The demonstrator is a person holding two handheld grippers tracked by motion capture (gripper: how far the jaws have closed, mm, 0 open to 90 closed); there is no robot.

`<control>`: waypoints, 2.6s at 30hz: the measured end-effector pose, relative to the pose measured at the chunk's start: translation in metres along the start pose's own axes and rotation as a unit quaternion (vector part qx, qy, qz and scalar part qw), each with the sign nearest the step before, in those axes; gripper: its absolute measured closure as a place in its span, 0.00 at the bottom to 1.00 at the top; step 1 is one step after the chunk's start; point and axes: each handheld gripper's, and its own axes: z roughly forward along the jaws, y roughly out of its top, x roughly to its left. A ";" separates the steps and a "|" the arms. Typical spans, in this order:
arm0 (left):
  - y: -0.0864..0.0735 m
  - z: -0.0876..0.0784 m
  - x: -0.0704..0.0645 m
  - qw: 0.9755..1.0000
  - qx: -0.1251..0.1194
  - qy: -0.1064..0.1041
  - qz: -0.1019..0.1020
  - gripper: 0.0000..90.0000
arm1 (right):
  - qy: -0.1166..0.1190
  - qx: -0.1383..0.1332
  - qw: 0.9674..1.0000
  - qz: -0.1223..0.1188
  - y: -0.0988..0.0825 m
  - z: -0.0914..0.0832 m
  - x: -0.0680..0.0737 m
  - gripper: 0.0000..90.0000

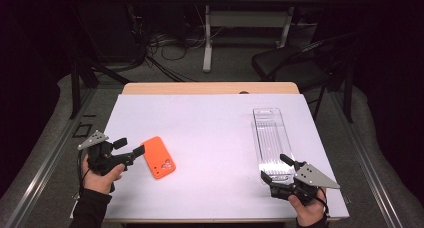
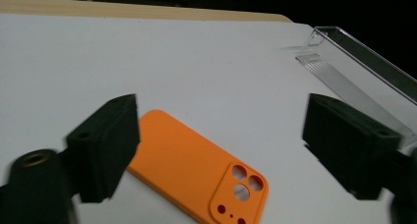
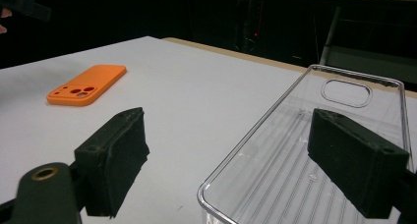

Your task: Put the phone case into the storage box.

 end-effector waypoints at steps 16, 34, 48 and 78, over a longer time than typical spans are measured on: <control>0.035 0.024 0.015 0.999 0.021 0.028 -0.031 0.55 | 0.000 0.004 1.000 0.006 -0.001 0.001 0.000 0.16; 0.021 0.059 0.041 0.990 0.115 0.064 -0.043 0.89 | 0.004 0.008 1.000 0.005 -0.002 0.004 0.001 0.16; -0.006 0.074 0.061 0.975 0.175 0.114 -0.074 1.00 | 0.009 0.013 1.000 -0.001 -0.003 0.004 0.002 0.16; -0.009 0.101 0.063 0.975 0.169 0.118 -0.079 1.00 | 0.010 0.018 1.000 0.005 -0.005 0.005 0.000 0.16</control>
